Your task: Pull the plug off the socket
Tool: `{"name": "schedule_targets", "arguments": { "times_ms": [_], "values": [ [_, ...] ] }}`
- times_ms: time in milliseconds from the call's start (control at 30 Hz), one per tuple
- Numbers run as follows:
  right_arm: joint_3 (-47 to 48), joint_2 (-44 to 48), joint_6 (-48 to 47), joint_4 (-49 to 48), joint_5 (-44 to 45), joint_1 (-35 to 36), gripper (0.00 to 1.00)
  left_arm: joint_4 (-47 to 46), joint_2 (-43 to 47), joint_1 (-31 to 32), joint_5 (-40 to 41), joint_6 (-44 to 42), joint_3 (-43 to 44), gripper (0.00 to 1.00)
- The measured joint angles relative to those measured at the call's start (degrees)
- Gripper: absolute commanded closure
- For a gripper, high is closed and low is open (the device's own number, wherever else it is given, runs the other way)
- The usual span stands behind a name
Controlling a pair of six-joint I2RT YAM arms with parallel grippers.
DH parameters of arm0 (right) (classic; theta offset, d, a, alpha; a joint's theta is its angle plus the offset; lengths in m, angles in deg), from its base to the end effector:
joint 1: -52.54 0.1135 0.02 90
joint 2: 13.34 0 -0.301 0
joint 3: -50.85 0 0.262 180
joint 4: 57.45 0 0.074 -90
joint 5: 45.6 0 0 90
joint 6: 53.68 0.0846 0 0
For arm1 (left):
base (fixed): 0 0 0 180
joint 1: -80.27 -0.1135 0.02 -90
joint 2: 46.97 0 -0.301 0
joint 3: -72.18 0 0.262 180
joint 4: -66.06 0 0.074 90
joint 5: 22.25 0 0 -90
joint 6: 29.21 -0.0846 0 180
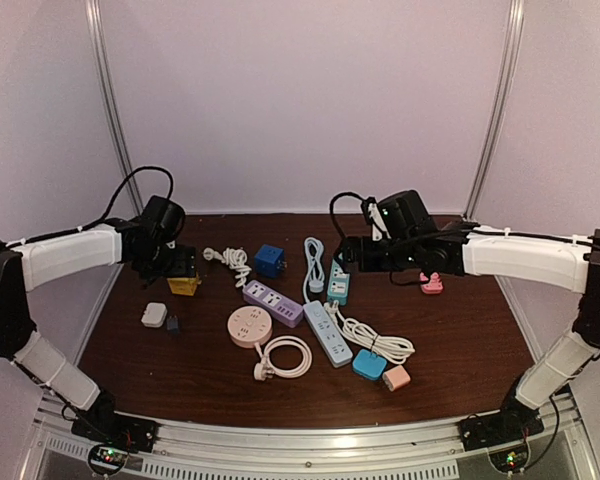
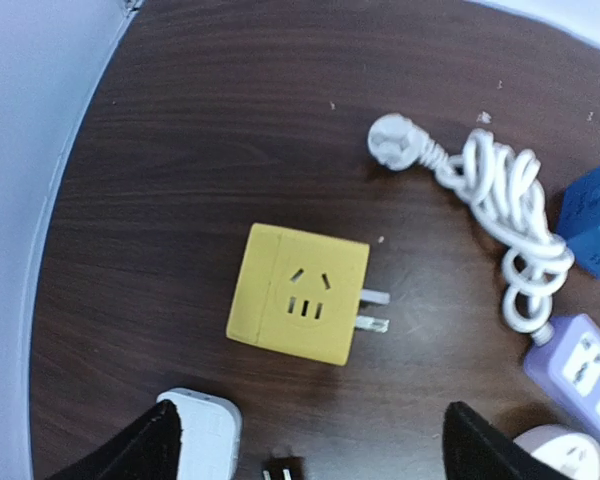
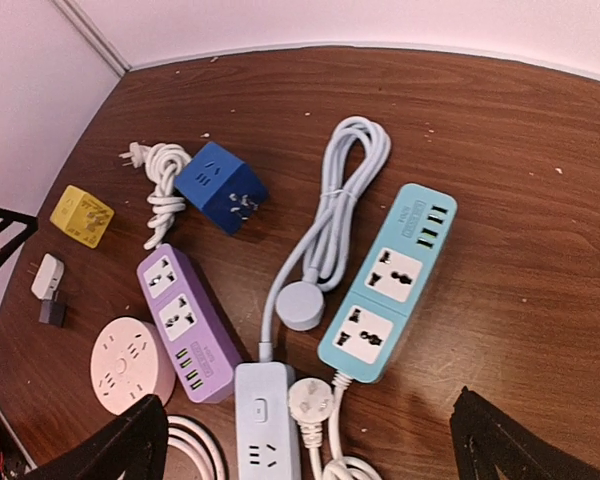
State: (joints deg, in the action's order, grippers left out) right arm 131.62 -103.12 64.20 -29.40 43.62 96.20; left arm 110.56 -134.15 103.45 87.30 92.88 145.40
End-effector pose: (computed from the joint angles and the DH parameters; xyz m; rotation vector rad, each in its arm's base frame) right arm 0.2916 0.2799 0.2779 -0.3248 2.2868 0.6850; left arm 0.3236 -0.1078 0.2199 -0.3156 2.4842 0.0541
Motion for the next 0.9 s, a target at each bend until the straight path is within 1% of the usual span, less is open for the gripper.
{"name": "schedule_targets", "arguments": {
  "times_ms": [200, 333, 567, 700, 800, 900],
  "values": [
    [-6.4, 4.8, 0.9, -0.4, 3.7, -6.4, 0.0, -4.9, 8.0, 0.0, -4.3, -2.7, -1.4, 0.02],
    [-11.9, 9.6, 0.8, -1.4, 6.4, -11.8, 0.0, -6.8, 11.9, 0.0, -4.8, -3.9, -1.8, 0.02],
    [-20.0, 18.6, -1.0, -4.7, 11.8, -20.2, 0.0, -7.5, 15.2, 0.0, -2.3, -4.3, -3.2, 0.02],
    [-25.1, 24.4, -3.1, -8.0, 15.9, -23.5, 0.0, -7.7, 17.2, 0.0, 1.1, -5.1, -4.7, 0.02],
    [-31.2, 29.6, -7.0, -14.4, 19.6, -24.8, 0.0, -9.4, 19.9, 0.0, 4.2, -7.1, -6.8, 0.02],
    [-38.8, 33.4, -12.2, -23.3, 23.6, -25.2, 0.0, -13.6, 22.4, 0.0, 6.4, -12.3, -10.2, 0.02]
  ]
}}
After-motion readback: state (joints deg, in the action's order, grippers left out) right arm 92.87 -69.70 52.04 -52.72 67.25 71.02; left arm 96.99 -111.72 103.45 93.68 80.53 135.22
